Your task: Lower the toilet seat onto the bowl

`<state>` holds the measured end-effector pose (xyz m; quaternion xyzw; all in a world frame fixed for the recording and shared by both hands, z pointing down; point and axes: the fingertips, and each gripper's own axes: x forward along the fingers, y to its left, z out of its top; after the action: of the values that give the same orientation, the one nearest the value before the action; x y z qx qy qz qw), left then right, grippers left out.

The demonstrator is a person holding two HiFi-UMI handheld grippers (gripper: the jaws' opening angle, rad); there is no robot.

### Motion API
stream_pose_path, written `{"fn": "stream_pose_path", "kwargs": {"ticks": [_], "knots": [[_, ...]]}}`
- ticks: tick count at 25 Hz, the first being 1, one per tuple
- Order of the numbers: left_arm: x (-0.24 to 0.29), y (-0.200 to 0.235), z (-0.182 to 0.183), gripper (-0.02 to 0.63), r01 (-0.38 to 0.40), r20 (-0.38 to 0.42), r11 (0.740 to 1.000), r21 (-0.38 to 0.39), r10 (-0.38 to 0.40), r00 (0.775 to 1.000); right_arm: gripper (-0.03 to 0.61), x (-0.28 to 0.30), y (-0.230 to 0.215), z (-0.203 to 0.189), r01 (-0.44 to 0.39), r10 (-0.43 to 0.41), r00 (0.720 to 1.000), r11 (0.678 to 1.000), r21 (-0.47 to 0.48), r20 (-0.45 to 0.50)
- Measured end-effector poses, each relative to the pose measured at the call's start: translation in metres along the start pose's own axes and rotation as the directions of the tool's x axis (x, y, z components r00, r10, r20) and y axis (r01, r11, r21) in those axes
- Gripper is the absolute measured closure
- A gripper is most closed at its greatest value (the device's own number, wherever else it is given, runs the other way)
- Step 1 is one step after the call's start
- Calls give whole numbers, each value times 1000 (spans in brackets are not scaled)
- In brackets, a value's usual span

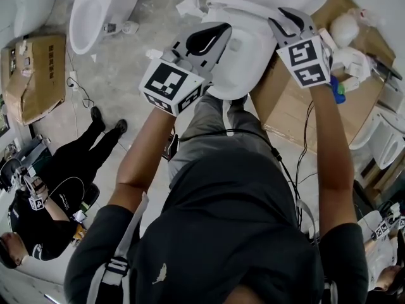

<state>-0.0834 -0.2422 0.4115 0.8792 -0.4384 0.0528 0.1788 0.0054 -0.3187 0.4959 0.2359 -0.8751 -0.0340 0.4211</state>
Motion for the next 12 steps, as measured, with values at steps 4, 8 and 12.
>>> {"fn": "stream_pose_path", "kwargs": {"ticks": [4, 8, 12], "knots": [[-4, 0, -7, 609, -10, -9, 1000, -18, 10, 1000, 443, -2, 15, -2, -24, 24, 1000, 1000, -4, 0], [-6, -4, -13, 609, -14, -16, 1000, -26, 13, 1000, 442, -6, 30, -9, -55, 55, 998, 998, -8, -1], [-8, -10, -19, 609, -18, -18, 999, -30, 17, 1000, 443, -10, 46, -15, -75, 76, 997, 997, -19, 1]]}}
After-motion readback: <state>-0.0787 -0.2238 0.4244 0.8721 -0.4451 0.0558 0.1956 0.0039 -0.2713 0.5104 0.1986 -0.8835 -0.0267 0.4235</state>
